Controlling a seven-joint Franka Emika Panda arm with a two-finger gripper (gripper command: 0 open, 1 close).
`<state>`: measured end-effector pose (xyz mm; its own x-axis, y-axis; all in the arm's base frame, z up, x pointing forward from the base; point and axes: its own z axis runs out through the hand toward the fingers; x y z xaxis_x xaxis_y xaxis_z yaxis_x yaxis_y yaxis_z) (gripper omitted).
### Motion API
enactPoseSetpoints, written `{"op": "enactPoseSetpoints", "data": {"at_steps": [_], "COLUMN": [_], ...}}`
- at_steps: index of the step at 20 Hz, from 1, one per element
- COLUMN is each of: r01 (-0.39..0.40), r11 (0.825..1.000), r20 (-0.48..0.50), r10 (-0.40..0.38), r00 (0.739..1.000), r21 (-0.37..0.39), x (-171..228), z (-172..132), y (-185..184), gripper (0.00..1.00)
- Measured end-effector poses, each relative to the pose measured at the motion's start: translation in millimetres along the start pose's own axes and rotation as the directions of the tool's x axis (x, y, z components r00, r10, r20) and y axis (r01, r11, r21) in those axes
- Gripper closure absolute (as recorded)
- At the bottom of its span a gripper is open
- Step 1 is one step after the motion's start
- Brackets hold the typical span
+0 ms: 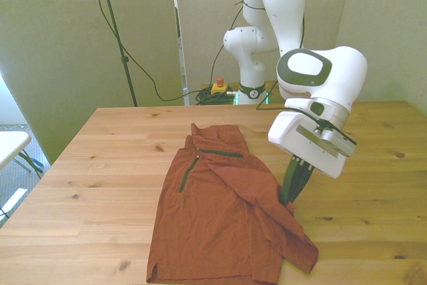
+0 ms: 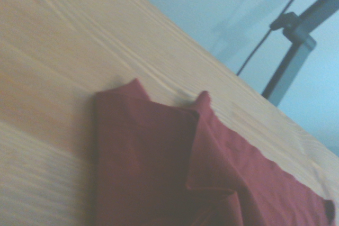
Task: Fold the shorts
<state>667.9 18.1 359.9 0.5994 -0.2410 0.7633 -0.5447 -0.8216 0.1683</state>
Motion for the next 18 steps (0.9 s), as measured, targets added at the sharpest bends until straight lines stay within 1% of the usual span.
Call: {"op": "enactPoseSetpoints", "data": {"at_steps": [3, 8, 13, 18], "r01": [-0.011, -0.029, -0.043, -0.069], "r11": [0.999, 0.995, 0.992, 0.985], "r20": [-0.012, -0.025, -0.029, -0.045], "r10": [0.011, 0.026, 0.039, 0.063], "r00": [1.000, 0.999, 0.999, 0.997], "r21": [-0.033, -0.096, -0.123, -0.158], "x": [17.1, 40.7, 55.3, 81.8], "z": [9.8, 34.8, 50.7, 62.4], "y": [22.9, 67.4, 89.2, 120.3], "gripper": [1.00, 1.00, 1.00, 1.00]}}
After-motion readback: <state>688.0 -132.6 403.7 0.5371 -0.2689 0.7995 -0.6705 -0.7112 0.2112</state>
